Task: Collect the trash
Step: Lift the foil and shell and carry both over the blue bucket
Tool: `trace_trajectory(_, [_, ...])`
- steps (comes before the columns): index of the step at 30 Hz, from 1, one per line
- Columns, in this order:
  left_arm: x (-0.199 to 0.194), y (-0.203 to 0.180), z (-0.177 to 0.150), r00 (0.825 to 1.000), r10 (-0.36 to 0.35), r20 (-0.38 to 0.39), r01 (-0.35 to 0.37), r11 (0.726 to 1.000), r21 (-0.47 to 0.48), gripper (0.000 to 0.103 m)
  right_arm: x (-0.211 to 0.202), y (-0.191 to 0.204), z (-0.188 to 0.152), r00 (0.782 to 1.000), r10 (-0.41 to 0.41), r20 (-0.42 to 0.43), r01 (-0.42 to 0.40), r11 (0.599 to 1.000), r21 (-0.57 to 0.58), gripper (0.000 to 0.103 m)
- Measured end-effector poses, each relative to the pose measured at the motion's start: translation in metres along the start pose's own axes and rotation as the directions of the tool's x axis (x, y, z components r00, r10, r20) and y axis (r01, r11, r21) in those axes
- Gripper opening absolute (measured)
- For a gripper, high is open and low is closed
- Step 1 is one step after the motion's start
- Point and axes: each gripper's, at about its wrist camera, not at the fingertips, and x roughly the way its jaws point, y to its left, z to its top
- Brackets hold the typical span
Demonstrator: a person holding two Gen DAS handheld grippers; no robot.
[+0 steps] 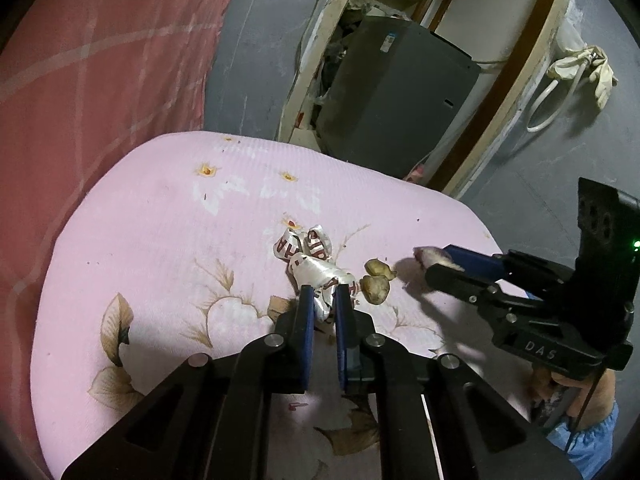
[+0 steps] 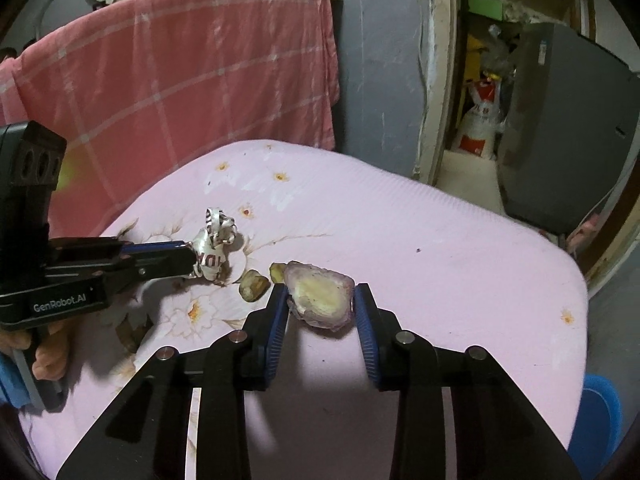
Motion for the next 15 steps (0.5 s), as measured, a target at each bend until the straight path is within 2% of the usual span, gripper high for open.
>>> trace_trajectory(6, [-0.007,-0.010,-0.005,0.999,0.012,0.053,-0.014,0.999,0.042,0.006,-0.021,-0.001,-0.003,0.995,-0.039,0.094,0.040,0.999,-0.010,0.031])
trace_trajectory(8, [-0.012,-0.016,-0.006,0.996,0.010,0.087,-0.015,0.998,0.056,0.006,-0.033,-0.002,-0.004,0.987,-0.045,0.154,0.046,0.999,-0.003,0.031])
trace_trajectory(12, [-0.024,-0.030,-0.006,0.988,0.014,0.154,-0.028,0.996,0.088,0.006,-0.058,-0.002,-0.005,0.961,-0.094,0.260,0.096,0.995,0.007,0.031])
trace_trajectory(15, [-0.035,-0.043,-0.004,0.976,0.007,0.220,-0.029,0.995,0.100,0.006,-0.080,-0.001,-0.004,0.933,-0.115,0.341,0.115,0.993,0.020,0.031])
